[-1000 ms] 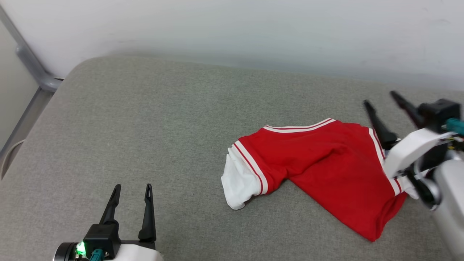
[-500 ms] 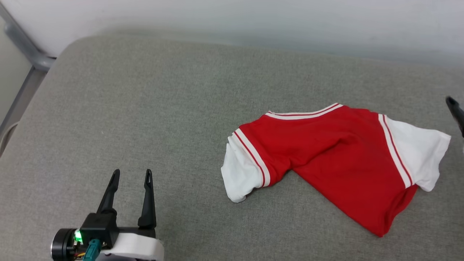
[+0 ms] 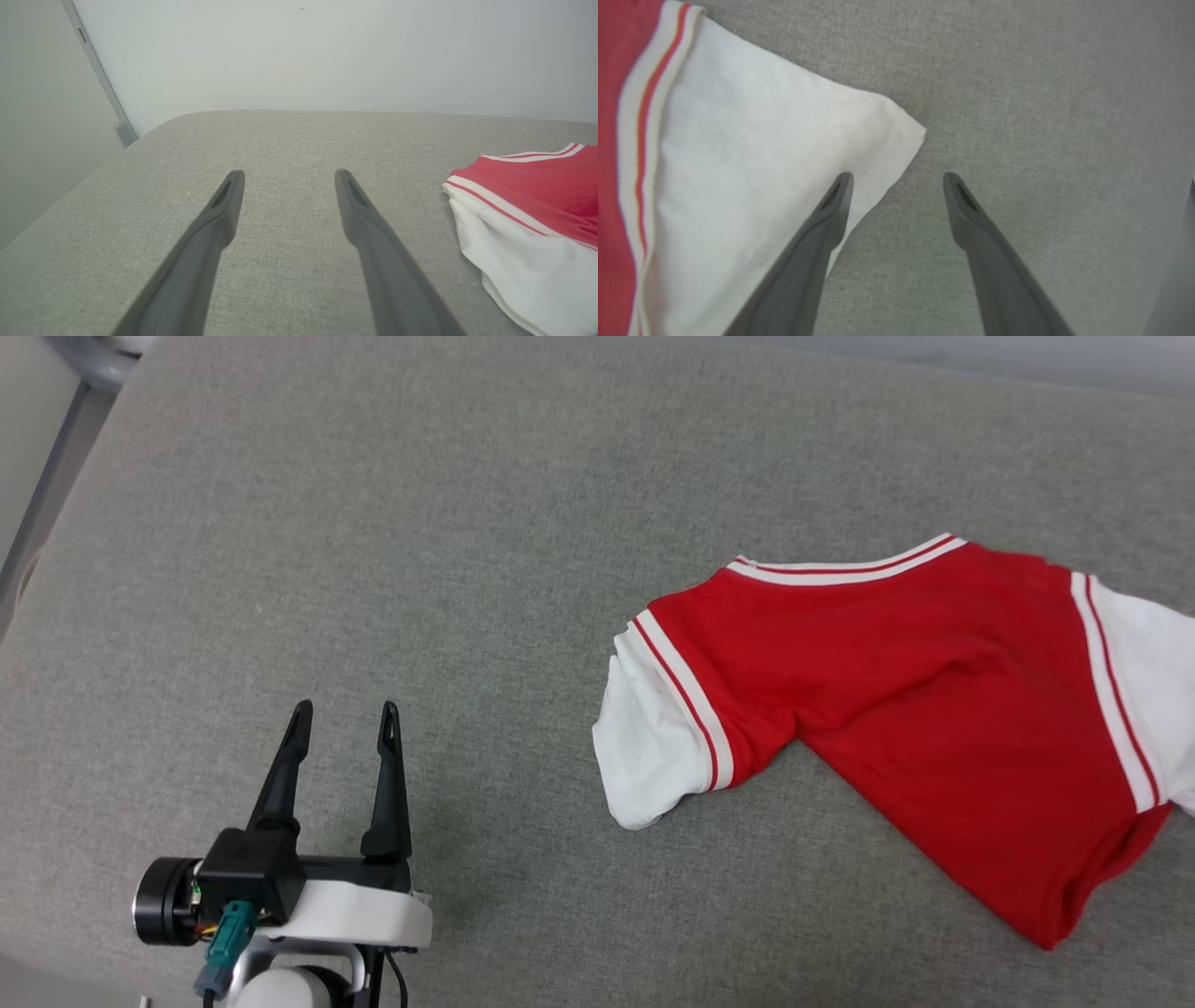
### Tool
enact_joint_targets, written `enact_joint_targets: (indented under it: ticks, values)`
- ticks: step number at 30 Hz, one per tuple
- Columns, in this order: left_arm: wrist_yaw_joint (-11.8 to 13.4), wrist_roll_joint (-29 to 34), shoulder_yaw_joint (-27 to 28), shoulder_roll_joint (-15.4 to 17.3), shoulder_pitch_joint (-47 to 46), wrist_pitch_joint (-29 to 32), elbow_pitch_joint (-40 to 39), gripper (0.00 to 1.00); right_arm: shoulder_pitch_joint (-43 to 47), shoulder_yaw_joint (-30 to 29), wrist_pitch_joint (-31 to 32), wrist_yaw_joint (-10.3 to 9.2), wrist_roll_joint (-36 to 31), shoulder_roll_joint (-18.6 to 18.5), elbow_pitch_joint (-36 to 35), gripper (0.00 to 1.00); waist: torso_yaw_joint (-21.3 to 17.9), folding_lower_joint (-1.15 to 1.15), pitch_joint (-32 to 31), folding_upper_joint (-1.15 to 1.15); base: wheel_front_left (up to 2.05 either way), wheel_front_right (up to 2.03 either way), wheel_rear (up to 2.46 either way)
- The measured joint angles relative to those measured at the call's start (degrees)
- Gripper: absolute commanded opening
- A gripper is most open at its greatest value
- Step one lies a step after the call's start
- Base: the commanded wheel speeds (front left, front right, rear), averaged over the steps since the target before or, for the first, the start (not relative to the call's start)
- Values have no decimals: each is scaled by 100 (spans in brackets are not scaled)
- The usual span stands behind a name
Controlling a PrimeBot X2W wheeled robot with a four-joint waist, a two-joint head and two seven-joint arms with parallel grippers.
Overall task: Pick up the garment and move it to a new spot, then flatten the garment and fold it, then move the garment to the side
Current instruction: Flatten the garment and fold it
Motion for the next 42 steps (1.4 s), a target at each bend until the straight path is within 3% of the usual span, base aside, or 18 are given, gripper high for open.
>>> enact_joint_targets:
  ticks: [9, 10, 11, 16, 22, 30, 34, 35, 36, 42]
  values:
    - [-5, -12, 19, 0, -163, 0, 12, 100, 30, 37, 66, -3, -3, 83, 299, 100, 87, 0, 291, 0, 0, 0, 0]
    - [2, -11, 30, 0, -163, 0, 21, 100, 54, 37, -35, -3, 4, 96, 308, 32, 74, 0, 278, 0, 0, 0, 0]
    - [2, -11, 42, 1, -163, 0, 32, 100, 72, 33, -165, -3, 30, 111, 313, 0, 56, 0, 260, 0, 0, 0, 0]
    - [5, 43, 47, 0, -126, 0, 64, 100, 165, -40, -742, 1, 167, 269, 292, 0, -58, 0, 92, 0, 0, 0, 0]
    - [4, 102, 90, -1, 38, 0, 120, 100, 588, -182, -1224, 1, 476, 148, 57, 0, -212, 0, -235, 0, 0, 0, 0]
    - [2, 146, 124, 1, 289, 0, 181, 100, 2003, -761, -1277, 1, 683, -112, -130, 0, -359, 0, -662, 0, 0, 0, 0]
    - [7, 151, 130, -1, 388, 0, 177, 100, 2586, -1049, -1233, 0, 739, 9, -213, 0, -402, -1, -800, 0, 0, 0, 0]
    - [7, 151, 136, -1, 418, 0, 183, 100, 2666, -1113, -1254, 0, 725, 79, -254, 45, -415, -1, -827, 0, 0, 0, 0]
    - [3, 151, 144, 0, 433, 0, 183, 100, 2727, -1184, -1345, 1, 668, 148, -324, 100, -430, -1, -851, 0, 0, 0, 0]
    - [-103, 196, 229, 21, 424, 0, 203, 100, 2717, -1794, -2681, 0, -111, 665, -857, 100, -519, -1, -1009, 0, 0, 0, 0]
